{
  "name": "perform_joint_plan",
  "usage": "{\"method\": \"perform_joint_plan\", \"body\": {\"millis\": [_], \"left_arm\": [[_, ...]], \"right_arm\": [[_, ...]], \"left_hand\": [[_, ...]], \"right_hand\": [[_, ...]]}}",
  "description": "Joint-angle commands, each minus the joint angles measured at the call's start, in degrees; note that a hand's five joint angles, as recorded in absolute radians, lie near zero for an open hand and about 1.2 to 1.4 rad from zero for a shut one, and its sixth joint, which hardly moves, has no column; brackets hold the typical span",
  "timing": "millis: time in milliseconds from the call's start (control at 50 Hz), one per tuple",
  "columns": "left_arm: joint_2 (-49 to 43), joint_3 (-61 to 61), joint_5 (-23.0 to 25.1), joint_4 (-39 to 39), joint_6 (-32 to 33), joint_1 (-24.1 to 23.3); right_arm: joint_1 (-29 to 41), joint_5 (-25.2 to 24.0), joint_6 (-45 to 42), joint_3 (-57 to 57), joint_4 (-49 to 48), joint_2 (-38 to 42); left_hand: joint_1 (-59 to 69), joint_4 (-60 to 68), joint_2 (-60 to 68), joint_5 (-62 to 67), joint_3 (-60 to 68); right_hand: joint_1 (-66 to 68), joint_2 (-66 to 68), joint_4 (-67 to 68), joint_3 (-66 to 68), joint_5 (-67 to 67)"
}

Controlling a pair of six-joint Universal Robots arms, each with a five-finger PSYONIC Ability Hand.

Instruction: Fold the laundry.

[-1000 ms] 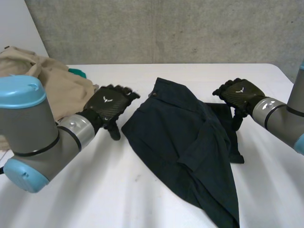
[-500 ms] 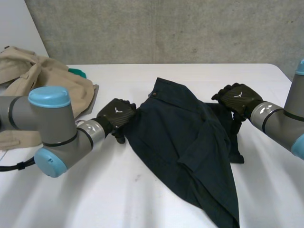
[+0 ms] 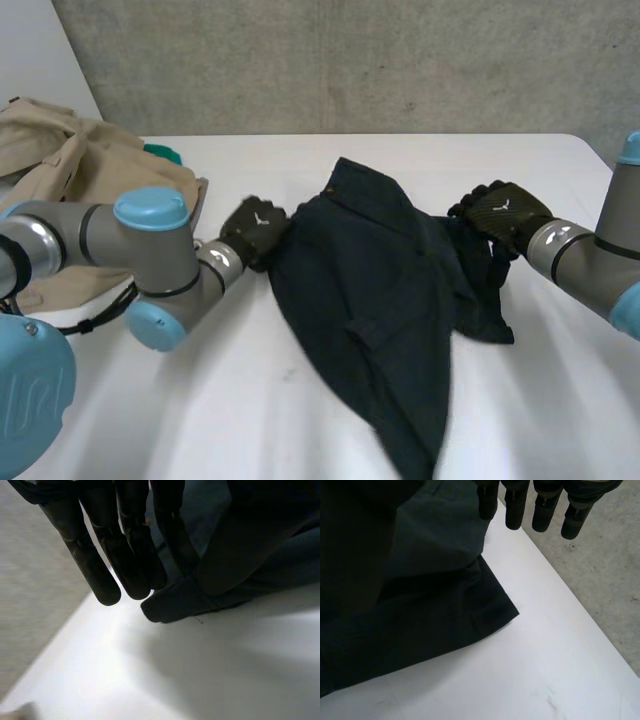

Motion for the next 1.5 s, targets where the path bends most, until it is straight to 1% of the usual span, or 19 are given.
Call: {"method": "perform_joint_plan", "body": {"millis": [20,160,260,340,420,500,560,580,640,660,720,880,1020,1120,1240,1320,1340,1400,1500], "left_arm": [[4.5,7.8,-7.3,6.7,-0.6,1.1],[12.1,21.7,-7.1,12.6,-11.8,-0.2],[13.2,27.3,-1.8,10.3,-21.9,-4.3],[14.1,23.6,3.7,5.0,-28.4,-7.8],[16.3,9.0,11.5,1.2,-32.4,-12.5],[16.6,-2.6,15.1,5.4,-29.0,-14.6],[17.1,-7.2,11.7,10.3,-25.6,-13.2],[17.4,-8.7,7.6,12.5,-24.1,-11.7],[17.3,-8.8,0.6,14.1,-22.2,-8.2],[17.1,-7.8,-3.1,14.2,-20.9,-5.9],[16.0,-5.4,-6.0,12.8,-18.3,-2.1],[8.2,6.2,-2.5,-2.8,-10.7,9.4],[1.9,13.4,0.3,-8.7,-7.8,13.1],[-2.1,16.4,4.7,-11.9,-5.5,13.3],[-4.3,17.9,5.7,-11.8,-3.9,12.7],[-6.5,20.3,5.3,-11.2,-2.5,12.5],[-7.2,21.2,5.0,-11.1,-1.8,12.5],[-7.7,22.2,4.2,-10.4,-0.7,12.4],[-5.6,26.5,-1.1,-0.3,1.4,10.2]], "right_arm": [[-0.8,0.0,0.1,-0.5,0.0,-0.6],[-1.2,0.0,1.1,-1.2,-0.2,-1.6],[-1.5,0.1,2.1,-1.5,-0.2,-2.0],[-2.2,0.6,2.2,-1.8,-0.2,-2.3],[-3.1,0.6,2.2,-2.1,-0.2,-2.4],[-3.8,0.5,2.0,-2.4,0.0,-2.0],[-4.0,0.4,1.9,-2.2,0.1,-1.9],[-4.0,0.3,1.9,-2.1,0.1,-1.9],[-3.9,0.1,1.8,-2.0,0.2,-1.7],[-3.8,-0.1,1.6,-1.9,0.2,-1.6],[-3.6,-0.1,1.2,-1.7,0.2,-1.2],[-2.5,0.1,-0.4,-1.2,0.2,0.0],[-2.1,0.3,-1.4,-1.3,0.2,1.1],[-1.9,0.7,-2.1,-1.3,0.1,1.9],[-1.8,1.4,-2.4,-1.3,0.0,2.3],[-1.8,1.4,-2.4,-1.4,0.0,2.3],[-1.8,1.4,-2.4,-1.4,0.0,2.3],[-1.8,1.4,-2.4,-1.4,-0.2,2.4],[-1.8,1.6,-2.3,-1.9,-0.4,2.3]], "left_hand": [[15.1,11.3,11.6,14.5,11.9],[15.1,11.3,11.6,14.5,11.9],[15.1,11.3,11.6,14.5,11.9],[15.1,11.3,11.6,14.5,11.9],[15.1,11.3,11.6,14.5,11.9],[15.1,11.3,11.6,14.5,11.9],[-11.5,-15.3,-15.0,-12.1,-14.7],[-27.6,-31.4,-31.1,-28.2,-30.8],[-54.9,-58.7,-58.4,-55.5,-58.1],[-54.9,-58.7,-58.4,-55.5,-58.1],[-54.9,-58.7,-58.4,-55.5,-58.1],[-54.9,-58.7,-58.4,-55.5,-58.1],[-54.9,-58.7,-58.4,-55.5,-58.1],[-53.0,-56.8,-56.5,-53.6,-56.2],[-52.5,-56.3,-56.0,-53.1,-55.7],[-36.2,-40.0,-39.7,-36.8,-39.4],[-17.7,-21.5,-21.2,-18.3,-20.9],[14.2,10.4,10.7,13.6,11.0],[15.1,11.3,11.6,14.5,11.9]], "right_hand": [[-2.6,-1.7,-1.6,-1.5,-2.7],[-2.6,-1.7,-1.6,-1.5,-2.7],[-2.6,-1.7,-1.6,-1.5,-2.7],[-2.6,-1.7,-1.6,-1.5,-2.7],[-2.6,-1.7,-1.6,-1.5,-2.7],[-2.6,-1.7,-1.6,-1.5,-2.7],[-2.6,-1.7,-1.6,-1.5,-2.7],[-2.6,-1.7,-1.6,-1.5,-2.7],[-2.6,-1.7,-1.6,-1.5,-2.7],[-2.6,-1.7,-1.6,-1.5,-2.7],[-2.6,-1.7,-1.6,-1.5,-2.7],[-2.6,-1.7,-1.6,-1.5,-2.7],[-2.6,-1.7,-1.6,-1.5,-2.7],[-2.6,-1.7,-1.6,-1.5,-2.7],[-2.6,-1.7,-1.6,-1.5,-2.7],[-2.6,-1.7,-1.6,-1.5,-2.7],[-2.6,-1.7,-1.6,-1.5,-2.7],[-2.6,-1.7,-1.6,-1.5,-2.7],[-2.6,-1.7,-1.6,-1.5,-2.7]]}}
